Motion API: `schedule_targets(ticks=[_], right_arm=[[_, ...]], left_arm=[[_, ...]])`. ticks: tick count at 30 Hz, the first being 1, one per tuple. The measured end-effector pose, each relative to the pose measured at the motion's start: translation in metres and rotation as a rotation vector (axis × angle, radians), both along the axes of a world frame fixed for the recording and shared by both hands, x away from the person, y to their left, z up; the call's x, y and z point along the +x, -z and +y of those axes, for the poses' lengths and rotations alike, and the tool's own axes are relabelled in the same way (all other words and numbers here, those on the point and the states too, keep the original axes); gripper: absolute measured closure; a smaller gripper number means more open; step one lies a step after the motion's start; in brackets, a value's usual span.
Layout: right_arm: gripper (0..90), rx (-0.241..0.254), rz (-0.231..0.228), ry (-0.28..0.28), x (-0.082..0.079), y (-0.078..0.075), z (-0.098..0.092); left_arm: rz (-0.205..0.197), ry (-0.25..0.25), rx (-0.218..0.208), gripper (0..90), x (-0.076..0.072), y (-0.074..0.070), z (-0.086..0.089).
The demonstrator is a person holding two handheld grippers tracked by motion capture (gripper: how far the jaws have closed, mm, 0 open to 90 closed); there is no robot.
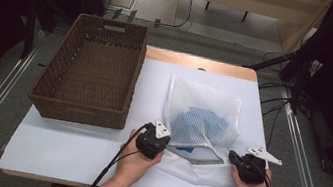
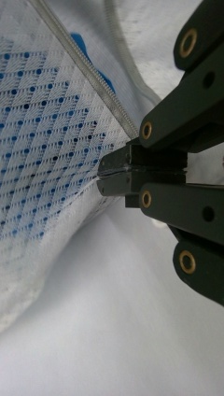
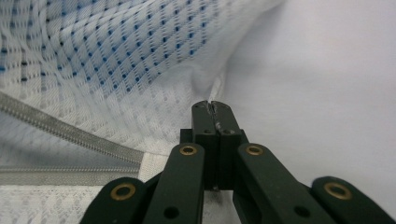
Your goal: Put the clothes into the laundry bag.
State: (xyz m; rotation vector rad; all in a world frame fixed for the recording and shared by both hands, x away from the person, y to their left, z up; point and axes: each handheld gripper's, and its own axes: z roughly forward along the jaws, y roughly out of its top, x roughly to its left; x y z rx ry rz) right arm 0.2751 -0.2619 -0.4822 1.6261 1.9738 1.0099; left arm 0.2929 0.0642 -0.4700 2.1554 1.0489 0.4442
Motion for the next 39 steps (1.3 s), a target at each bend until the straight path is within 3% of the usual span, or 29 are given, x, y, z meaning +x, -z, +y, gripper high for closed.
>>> schedule_targets(ticks=[3,4,5,6,7,8,9,11,14,16,19,21,23,25,28,31,32,34,36,37,39], right_arm=[[90.0,0.003,0.004,0.065,0.001,0.001,-0.020],[90.0,0.005,0.010,0.094,0.000,0.001,-0.025],[90.0,-0.029,0.005,0.133,0.000,0.001,-0.031],[90.0,-0.015,0.006,0.153,0.000,0.002,-0.037],[90.0,0.048,0.016,0.151,-0.001,0.002,-0.044],[90.0,0.102,-0.009,0.130,-0.003,0.002,-0.049],[90.0,0.123,-0.052,0.118,-0.008,-0.001,-0.050],[85.7,0.132,-0.131,0.056,-0.017,-0.008,-0.043],[77.9,0.161,-0.224,-0.079,-0.030,-0.024,-0.020],[70.3,0.180,-0.233,-0.149,-0.032,-0.030,-0.001],[54.9,0.244,-0.222,-0.282,-0.034,-0.028,0.026],[48.4,0.221,-0.218,-0.321,-0.035,-0.024,0.044],[40.3,0.160,-0.224,-0.329,-0.036,-0.023,0.061],[32.4,0.098,-0.233,-0.307,-0.035,-0.022,0.074],[24.6,0.014,-0.194,-0.246,-0.030,-0.018,0.084],[37.4,-0.069,-0.168,-0.171,-0.026,-0.011,0.086],[43.1,-0.070,-0.169,-0.148,-0.027,-0.011,0.085],[51.9,-0.020,-0.228,-0.150,-0.031,-0.014,0.081],[55.8,0.028,-0.293,-0.190,-0.036,-0.019,0.078],[58.9,0.044,-0.309,-0.216,-0.038,-0.020,0.077],[71.8,0.054,-0.298,-0.261,-0.039,-0.019,0.077]], left_arm=[[-0.033,0.007,0.055,90.0,-0.004,-0.001,0.010],[-0.060,-0.010,0.086,90.0,-0.005,0.000,0.011],[-0.073,-0.018,0.095,90.0,-0.005,0.000,0.014],[-0.054,-0.019,0.064,90.0,-0.004,0.001,0.017],[-0.036,-0.013,0.036,90.0,-0.003,0.001,0.020],[-0.022,-0.002,0.017,89.7,-0.003,0.000,0.021],[-0.023,0.001,0.000,86.5,-0.004,0.000,0.021],[-0.061,-0.004,-0.037,70.8,-0.010,-0.005,0.022],[-0.080,-0.001,-0.095,65.3,-0.017,-0.016,0.022],[-0.073,0.004,-0.142,62.7,-0.019,-0.021,0.023],[-0.048,0.020,-0.144,57.7,-0.021,-0.021,0.020],[-0.038,0.026,-0.127,56.1,-0.022,-0.018,0.017],[-0.033,0.024,-0.126,55.2,-0.022,-0.015,0.015],[-0.032,0.029,-0.133,54.2,-0.022,-0.015,0.012],[-0.034,0.033,-0.129,53.9,-0.023,-0.014,0.009],[-0.044,0.029,-0.114,53.8,-0.025,-0.013,0.006],[-0.057,0.031,-0.106,53.7,-0.026,-0.013,0.004],[-0.063,0.046,-0.102,53.6,-0.029,-0.014,0.001],[-0.062,0.060,-0.120,56.2,-0.030,-0.016,0.000],[-0.061,0.059,-0.132,57.4,-0.030,-0.017,-0.001],[-0.060,0.061,-0.148,59.4,-0.029,-0.019,-0.002]])
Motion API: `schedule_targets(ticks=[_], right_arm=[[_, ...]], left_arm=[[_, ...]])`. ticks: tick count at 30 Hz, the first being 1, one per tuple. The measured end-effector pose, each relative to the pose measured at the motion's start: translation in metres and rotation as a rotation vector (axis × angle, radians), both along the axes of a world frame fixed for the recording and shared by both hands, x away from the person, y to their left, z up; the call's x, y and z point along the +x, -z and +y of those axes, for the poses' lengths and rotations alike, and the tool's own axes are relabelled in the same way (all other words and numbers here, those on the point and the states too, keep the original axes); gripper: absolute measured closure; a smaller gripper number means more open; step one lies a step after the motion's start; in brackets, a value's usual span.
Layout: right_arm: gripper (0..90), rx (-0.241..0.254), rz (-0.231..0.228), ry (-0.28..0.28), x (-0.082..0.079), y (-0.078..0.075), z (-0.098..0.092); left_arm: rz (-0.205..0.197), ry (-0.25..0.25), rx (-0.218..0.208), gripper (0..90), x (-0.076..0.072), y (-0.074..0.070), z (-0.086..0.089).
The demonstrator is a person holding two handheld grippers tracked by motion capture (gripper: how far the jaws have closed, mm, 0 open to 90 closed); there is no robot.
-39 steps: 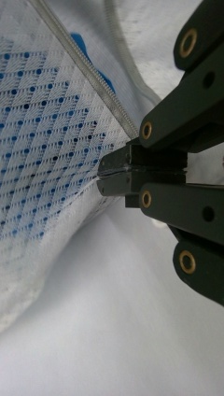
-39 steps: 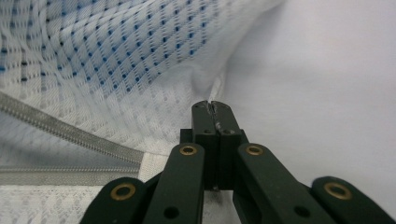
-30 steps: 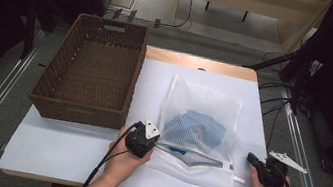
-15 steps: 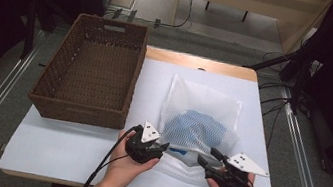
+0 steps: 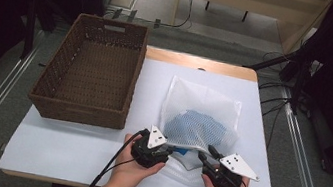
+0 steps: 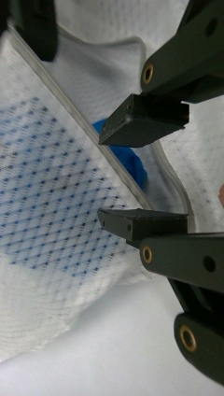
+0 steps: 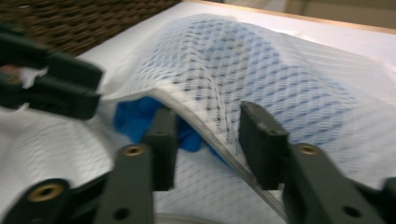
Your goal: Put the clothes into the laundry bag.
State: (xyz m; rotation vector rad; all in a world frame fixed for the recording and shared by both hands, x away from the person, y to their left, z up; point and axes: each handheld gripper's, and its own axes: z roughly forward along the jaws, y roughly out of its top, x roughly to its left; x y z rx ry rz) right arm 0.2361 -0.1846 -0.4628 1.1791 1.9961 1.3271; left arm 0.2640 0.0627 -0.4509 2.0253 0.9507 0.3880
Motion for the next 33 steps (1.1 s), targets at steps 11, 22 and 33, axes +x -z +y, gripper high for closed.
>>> schedule_targets(ticks=[11,22,33], right_arm=[[89.7,-0.082,0.221,-0.194,0.008,0.017,-0.003],[85.0,-0.116,0.269,-0.083,0.014,0.021,-0.008],[75.3,-0.043,0.199,-0.068,0.012,0.012,-0.014]], left_arm=[[0.015,0.033,-0.030,64.9,0.000,-0.001,-0.008],[0.049,0.059,0.134,76.7,0.009,0.022,-0.020],[0.038,0.101,0.054,74.1,-0.003,0.009,-0.003]])
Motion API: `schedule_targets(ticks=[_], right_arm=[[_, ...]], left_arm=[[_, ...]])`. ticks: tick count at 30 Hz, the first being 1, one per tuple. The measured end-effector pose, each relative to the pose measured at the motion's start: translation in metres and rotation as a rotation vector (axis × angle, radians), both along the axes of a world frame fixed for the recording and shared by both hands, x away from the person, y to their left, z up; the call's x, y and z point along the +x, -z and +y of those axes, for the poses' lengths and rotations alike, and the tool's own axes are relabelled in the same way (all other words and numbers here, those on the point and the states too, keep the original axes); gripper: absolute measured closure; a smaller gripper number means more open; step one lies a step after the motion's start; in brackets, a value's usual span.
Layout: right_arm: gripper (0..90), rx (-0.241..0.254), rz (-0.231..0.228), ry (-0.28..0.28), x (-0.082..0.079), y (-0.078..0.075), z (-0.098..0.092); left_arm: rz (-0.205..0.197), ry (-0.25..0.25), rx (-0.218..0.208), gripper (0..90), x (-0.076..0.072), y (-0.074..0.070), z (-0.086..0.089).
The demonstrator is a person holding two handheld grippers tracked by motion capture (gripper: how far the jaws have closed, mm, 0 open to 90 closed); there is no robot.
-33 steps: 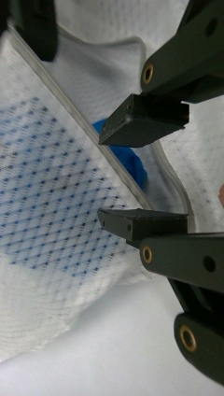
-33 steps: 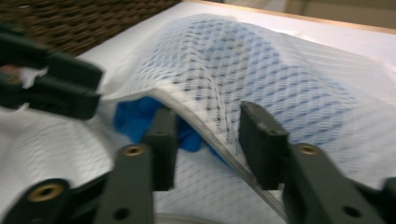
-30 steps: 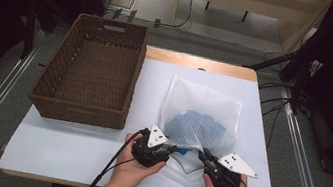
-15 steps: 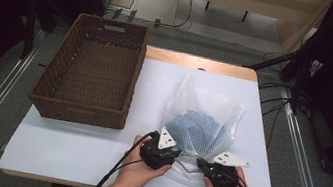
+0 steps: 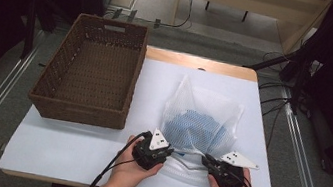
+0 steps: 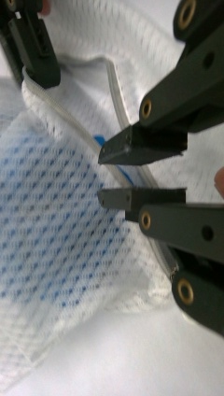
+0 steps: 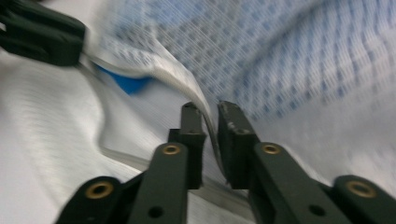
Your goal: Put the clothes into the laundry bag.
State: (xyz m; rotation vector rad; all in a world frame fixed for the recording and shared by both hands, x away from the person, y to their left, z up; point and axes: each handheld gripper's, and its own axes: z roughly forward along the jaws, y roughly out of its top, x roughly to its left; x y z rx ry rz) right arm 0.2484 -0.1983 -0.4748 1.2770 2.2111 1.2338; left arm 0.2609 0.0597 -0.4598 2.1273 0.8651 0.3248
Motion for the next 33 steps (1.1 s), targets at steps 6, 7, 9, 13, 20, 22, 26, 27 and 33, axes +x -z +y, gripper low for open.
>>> schedule_targets(ticks=[6,7,9,13,20,22,26,27,33], right_arm=[[85.3,0.019,-0.059,-0.019,0.003,-0.009,0.018],[89.0,0.020,-0.059,-0.017,0.004,-0.009,0.020],[89.9,0.039,-0.074,-0.011,0.006,-0.011,0.021],[90.0,0.090,-0.113,-0.012,0.003,-0.020,0.021],[90.0,0.095,-0.147,-0.027,-0.005,-0.024,0.023],[90.0,0.095,-0.149,-0.029,-0.006,-0.025,0.022],[90.0,0.089,-0.116,-0.013,-0.007,-0.021,0.021],[90.0,0.088,-0.109,-0.012,-0.006,-0.020,0.021],[90.0,0.052,-0.073,0.010,-0.003,-0.013,0.018]], left_arm=[[0.049,0.042,0.023,82.2,-0.010,0.003,-0.014],[0.060,0.033,0.032,83.2,-0.009,0.005,-0.016],[0.070,-0.009,0.040,83.8,-0.006,0.009,-0.020],[0.064,-0.091,0.067,80.3,0.005,0.011,-0.031],[0.005,-0.193,0.065,88.4,0.022,0.007,-0.054],[-0.002,-0.223,0.069,90.0,0.030,0.009,-0.060],[-0.069,-0.314,0.082,90.0,0.043,0.017,-0.066],[-0.085,-0.337,0.080,90.0,0.046,0.017,-0.066],[-0.046,-0.168,-0.013,70.6,0.028,0.012,-0.055]])
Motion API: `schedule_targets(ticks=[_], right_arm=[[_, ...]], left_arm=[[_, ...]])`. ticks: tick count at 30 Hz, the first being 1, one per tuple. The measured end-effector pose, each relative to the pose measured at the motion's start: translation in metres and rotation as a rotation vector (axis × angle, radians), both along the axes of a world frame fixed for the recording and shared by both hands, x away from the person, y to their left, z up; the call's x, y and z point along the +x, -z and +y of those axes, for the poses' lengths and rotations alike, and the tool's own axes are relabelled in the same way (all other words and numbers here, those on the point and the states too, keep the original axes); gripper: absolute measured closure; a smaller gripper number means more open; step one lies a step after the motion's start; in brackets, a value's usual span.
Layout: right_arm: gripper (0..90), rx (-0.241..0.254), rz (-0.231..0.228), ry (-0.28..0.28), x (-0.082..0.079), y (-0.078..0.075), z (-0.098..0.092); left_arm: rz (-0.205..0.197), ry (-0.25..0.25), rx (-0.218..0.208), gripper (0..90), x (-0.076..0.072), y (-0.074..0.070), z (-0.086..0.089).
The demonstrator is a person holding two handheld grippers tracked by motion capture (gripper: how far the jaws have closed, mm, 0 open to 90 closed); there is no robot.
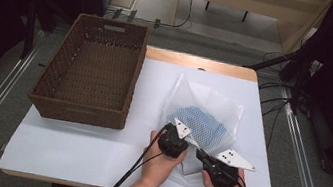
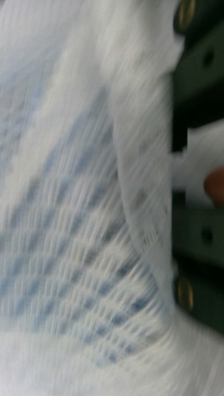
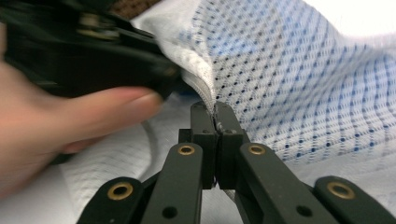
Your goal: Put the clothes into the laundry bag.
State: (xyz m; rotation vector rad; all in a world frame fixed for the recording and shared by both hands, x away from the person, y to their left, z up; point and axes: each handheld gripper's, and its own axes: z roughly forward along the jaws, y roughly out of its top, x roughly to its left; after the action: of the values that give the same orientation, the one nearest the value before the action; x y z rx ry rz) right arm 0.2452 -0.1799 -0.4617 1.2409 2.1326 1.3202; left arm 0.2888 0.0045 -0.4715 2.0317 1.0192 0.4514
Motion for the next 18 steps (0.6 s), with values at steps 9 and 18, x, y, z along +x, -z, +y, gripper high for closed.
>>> schedule_targets(ticks=[9,18], right_arm=[[79.9,-0.034,0.101,-0.021,0.008,0.014,-0.005],[50.1,0.114,0.002,0.068,-0.003,0.001,-0.048]], left_arm=[[-0.145,-0.078,-0.130,70.6,-0.024,-0.027,0.070],[-0.040,-0.156,-0.109,60.3,-0.002,-0.030,0.074]])
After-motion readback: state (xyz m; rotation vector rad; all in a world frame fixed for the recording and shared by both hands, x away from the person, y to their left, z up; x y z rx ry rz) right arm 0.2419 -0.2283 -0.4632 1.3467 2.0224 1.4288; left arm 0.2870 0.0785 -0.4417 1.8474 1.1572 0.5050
